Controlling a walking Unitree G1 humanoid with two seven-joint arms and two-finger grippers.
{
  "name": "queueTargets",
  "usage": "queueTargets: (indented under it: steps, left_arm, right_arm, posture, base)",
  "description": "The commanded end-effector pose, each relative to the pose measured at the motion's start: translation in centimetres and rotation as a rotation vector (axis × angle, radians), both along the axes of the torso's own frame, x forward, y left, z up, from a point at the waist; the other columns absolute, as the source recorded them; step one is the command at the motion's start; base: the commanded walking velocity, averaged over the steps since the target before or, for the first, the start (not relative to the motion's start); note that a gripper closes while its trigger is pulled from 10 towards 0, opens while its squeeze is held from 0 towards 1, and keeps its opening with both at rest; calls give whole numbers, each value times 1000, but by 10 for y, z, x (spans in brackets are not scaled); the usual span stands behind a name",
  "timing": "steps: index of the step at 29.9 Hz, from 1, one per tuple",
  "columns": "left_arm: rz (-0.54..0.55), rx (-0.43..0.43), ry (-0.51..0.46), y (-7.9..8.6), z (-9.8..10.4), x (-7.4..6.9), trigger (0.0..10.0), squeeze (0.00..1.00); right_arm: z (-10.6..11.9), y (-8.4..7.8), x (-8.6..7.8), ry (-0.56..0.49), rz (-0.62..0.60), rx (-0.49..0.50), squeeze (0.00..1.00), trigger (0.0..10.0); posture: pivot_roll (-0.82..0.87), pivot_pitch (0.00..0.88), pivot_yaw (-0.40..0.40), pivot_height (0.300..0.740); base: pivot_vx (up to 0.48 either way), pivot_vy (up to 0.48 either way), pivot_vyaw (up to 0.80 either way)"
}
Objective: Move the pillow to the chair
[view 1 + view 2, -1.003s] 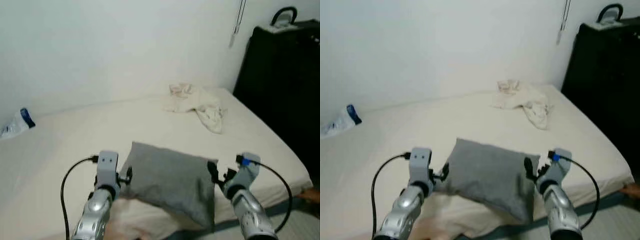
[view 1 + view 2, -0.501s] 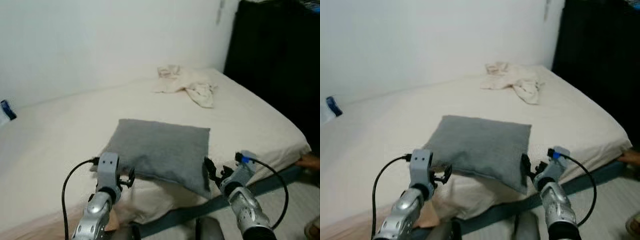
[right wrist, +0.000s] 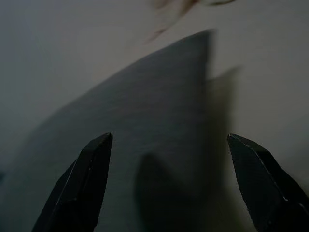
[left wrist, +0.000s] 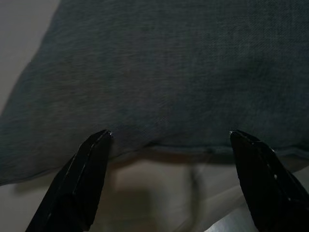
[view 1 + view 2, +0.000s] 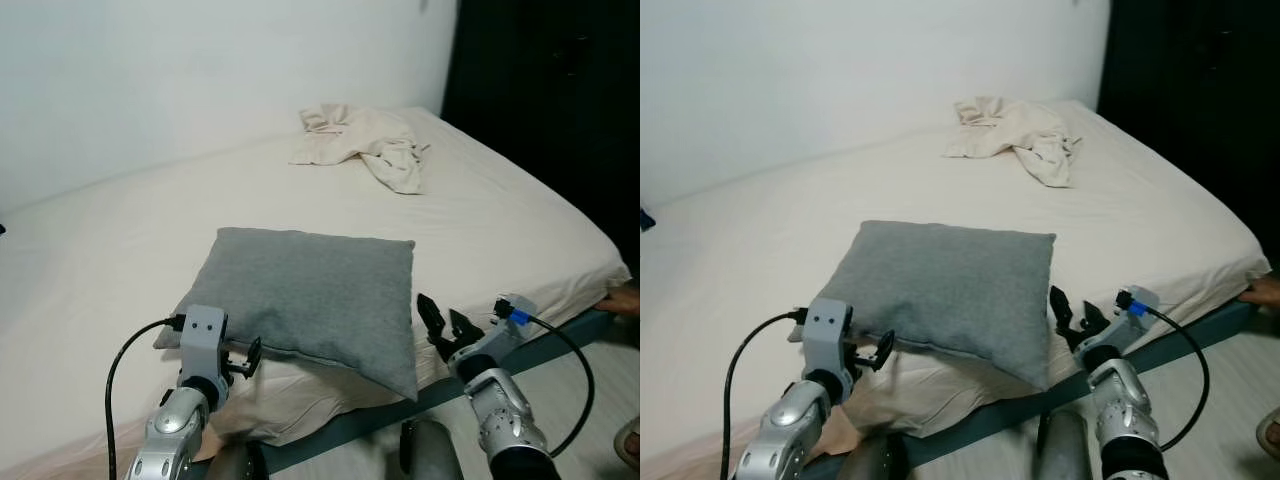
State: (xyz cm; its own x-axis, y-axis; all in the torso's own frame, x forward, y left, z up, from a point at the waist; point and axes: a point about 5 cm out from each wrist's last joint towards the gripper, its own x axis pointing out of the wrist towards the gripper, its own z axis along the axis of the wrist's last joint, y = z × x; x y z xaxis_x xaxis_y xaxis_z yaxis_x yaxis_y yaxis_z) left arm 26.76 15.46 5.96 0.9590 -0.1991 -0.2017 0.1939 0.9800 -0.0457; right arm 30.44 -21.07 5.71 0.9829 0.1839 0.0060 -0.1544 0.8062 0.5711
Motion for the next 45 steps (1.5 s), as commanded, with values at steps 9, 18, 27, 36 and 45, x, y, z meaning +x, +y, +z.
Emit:
queueTargets:
  steps: [9,18,27,36,45]
  left_arm:
    - [-2,21,44,10,1,-16,10000,0]
    - [-8,31,57,13,4,-23,10000,0]
    - [-21,23,68,6,6,-24,10000,0]
    - [-27,2,69,-1,6,-18,10000,0]
    - [-33,-36,49,-16,6,-5,10000,0]
  right_arm:
    - [-36,8,1,328,-96,-67,0,10000]
    - [-12,36,22,170,21,110,0,10000]
    - [-11,77,25,178,228,99,0,10000]
    - [-4,73,28,139,201,81,0,0]
    - [2,69,23,69,268,-3,0,0]
  posture:
    - [21,167,165,570]
    - [38,182,174,570]
    - [36,189,167,570]
    - [0,172,146,570]
    - [-52,133,115,570]
  base:
    - [0,0,0]
    - [0,0,0]
    - [0,0,0]
    - [0,0,0]
    - [0,0,0]
